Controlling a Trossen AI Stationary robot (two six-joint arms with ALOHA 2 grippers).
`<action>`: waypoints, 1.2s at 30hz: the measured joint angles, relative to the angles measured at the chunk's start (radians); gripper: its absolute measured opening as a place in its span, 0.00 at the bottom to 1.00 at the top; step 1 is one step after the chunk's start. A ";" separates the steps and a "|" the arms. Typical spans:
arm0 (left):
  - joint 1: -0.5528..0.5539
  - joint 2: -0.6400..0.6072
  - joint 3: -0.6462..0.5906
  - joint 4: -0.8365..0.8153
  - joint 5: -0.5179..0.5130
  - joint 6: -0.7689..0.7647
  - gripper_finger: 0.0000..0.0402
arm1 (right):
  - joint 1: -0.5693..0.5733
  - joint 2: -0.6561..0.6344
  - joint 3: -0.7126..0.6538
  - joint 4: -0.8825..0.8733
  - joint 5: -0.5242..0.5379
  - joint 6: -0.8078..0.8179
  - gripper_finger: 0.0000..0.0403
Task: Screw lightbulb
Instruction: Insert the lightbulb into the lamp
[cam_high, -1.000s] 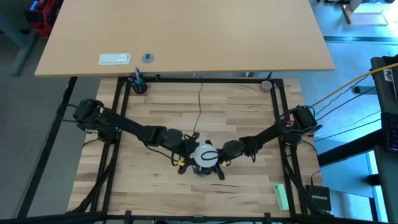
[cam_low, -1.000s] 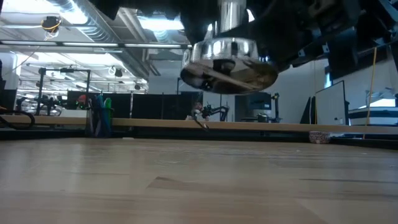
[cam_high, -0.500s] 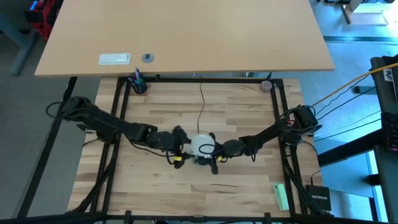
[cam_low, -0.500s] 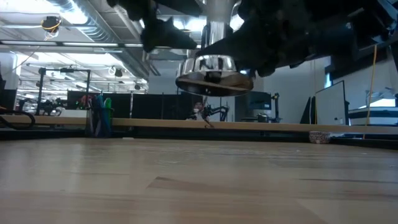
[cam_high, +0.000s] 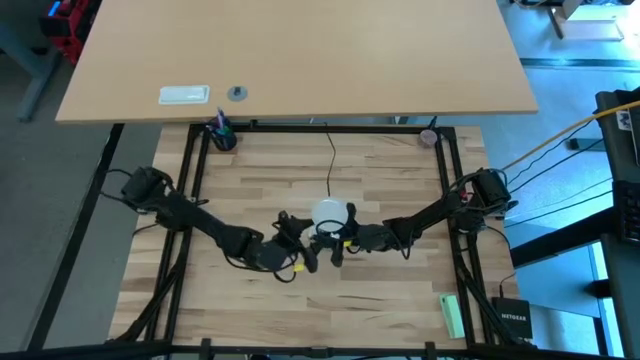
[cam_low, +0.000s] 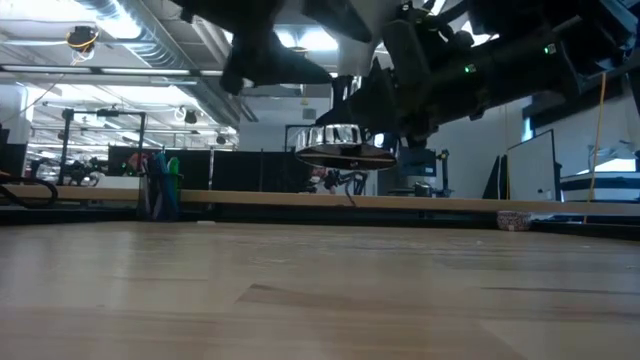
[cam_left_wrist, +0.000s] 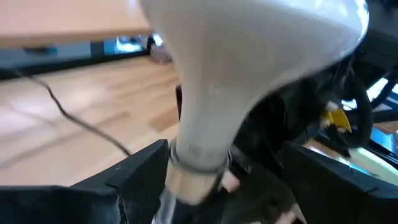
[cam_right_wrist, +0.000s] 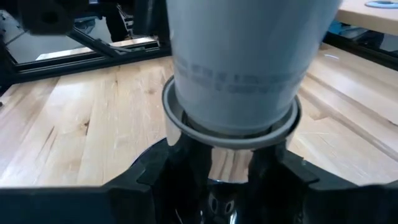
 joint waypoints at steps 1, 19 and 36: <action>0.008 0.004 0.000 0.020 -0.009 0.023 0.74 | 0.000 0.000 0.000 0.000 0.000 0.000 0.44; 0.123 0.014 0.001 0.038 0.157 0.147 0.38 | 0.000 0.001 -0.002 -0.025 -0.002 0.005 0.44; 0.180 -0.052 0.006 0.064 1.124 0.514 0.33 | 0.040 0.005 0.001 0.186 -0.551 -0.258 0.44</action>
